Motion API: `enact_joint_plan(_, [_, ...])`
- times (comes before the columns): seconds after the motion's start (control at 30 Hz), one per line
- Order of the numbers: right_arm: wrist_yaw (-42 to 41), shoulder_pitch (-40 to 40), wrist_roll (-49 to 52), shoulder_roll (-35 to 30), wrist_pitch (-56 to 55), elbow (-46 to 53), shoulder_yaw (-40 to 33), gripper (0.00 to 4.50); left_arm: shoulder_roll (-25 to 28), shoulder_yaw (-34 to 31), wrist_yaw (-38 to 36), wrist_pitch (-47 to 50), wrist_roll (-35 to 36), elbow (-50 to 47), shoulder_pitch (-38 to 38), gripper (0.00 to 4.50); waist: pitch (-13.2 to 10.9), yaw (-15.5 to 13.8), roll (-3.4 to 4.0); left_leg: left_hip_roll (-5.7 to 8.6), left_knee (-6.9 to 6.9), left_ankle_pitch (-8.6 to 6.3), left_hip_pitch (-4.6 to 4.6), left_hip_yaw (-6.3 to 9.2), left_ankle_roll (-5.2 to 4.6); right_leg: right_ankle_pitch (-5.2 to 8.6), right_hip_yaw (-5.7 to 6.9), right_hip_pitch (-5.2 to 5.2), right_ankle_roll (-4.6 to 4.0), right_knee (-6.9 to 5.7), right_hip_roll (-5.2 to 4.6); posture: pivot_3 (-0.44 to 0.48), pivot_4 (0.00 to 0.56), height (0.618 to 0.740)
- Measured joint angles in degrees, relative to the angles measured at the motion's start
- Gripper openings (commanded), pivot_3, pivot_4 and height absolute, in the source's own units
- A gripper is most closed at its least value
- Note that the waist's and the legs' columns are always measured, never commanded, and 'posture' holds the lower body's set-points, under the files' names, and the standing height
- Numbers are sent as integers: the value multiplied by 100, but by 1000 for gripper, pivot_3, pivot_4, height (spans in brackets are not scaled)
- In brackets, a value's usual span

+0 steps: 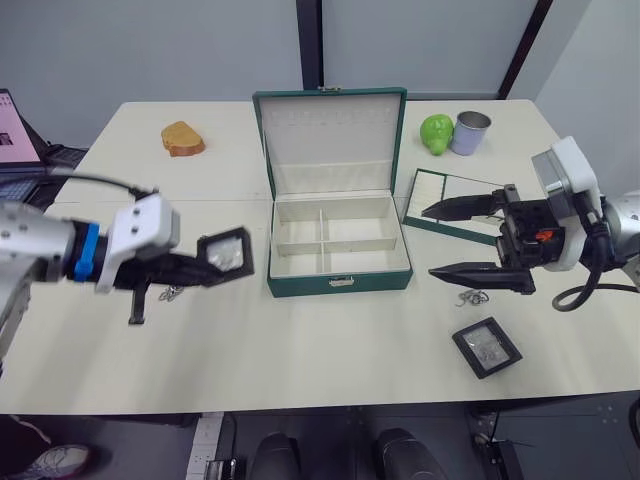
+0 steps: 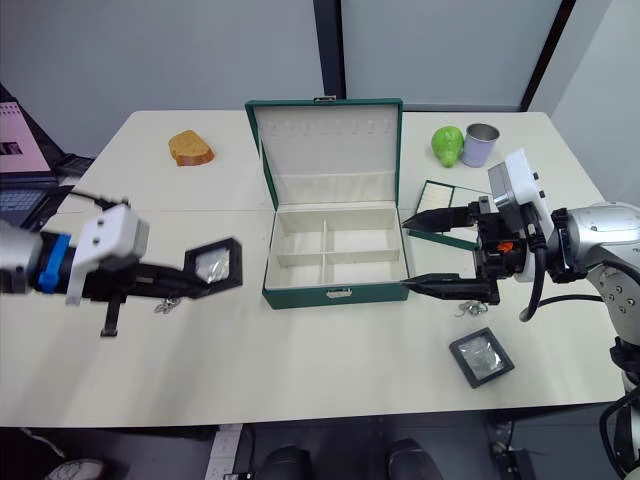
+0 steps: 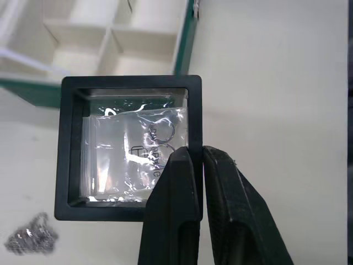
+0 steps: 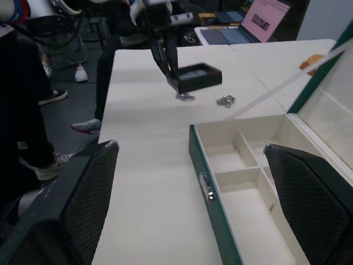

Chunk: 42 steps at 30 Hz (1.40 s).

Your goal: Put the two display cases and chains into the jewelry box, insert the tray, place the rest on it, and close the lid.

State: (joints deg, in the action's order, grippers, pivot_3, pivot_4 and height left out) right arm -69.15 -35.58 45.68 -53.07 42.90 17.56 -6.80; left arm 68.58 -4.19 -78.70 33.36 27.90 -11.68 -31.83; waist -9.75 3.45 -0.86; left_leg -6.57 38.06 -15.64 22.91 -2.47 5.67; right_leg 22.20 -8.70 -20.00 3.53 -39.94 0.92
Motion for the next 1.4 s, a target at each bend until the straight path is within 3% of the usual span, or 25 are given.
enact_joint_plan(0.2, [45,3,-290,-84,-237,-354,-35,4500,-681,1084,44,412,-269,187,-1382,64,0,-15,0,2,21,1,0,5,0,0,0,-1,0,-1,2,0,150,740])
enact_joint_plan(0.33, [97,63,-586,-82,-489,-501,-39,4500,-1605,1852,285,244,-931,895,-2301,64,-1,-25,-1,6,39,1,2,13,-1,0,3,11,0,0,2,0,150,740])
enact_joint_plan(0.67, [347,668,-756,-177,-586,-395,-293,4500,-3177,2644,717,-1077,-2266,3106,-2949,64,-3,-47,-3,11,67,-2,10,37,-5,0,11,29,0,0,3,0,150,740])
enact_joint_plan(0.87, [590,989,-717,-210,-495,-53,-537,4500,-3995,2725,936,-1679,-2697,4118,-3240,64,-4,-73,-5,15,68,-2,15,49,-6,0,17,35,0,0,3,0,150,740])
enact_joint_plan(1.07, [833,1249,-601,-232,-304,266,-781,4500,-4410,2757,1072,-2148,-3064,4831,-3368,64,-5,-77,-6,18,68,-3,18,55,-6,0,18,37,0,0,3,0,150,740])
enact_joint_plan(1.4, [964,1420,-438,-324,-126,466,-984,4500,-4575,2754,1176,-2465,-3372,5161,-3357,64,-5,-104,-7,19,70,-2,21,61,-6,0,26,38,0,0,3,0,150,740])
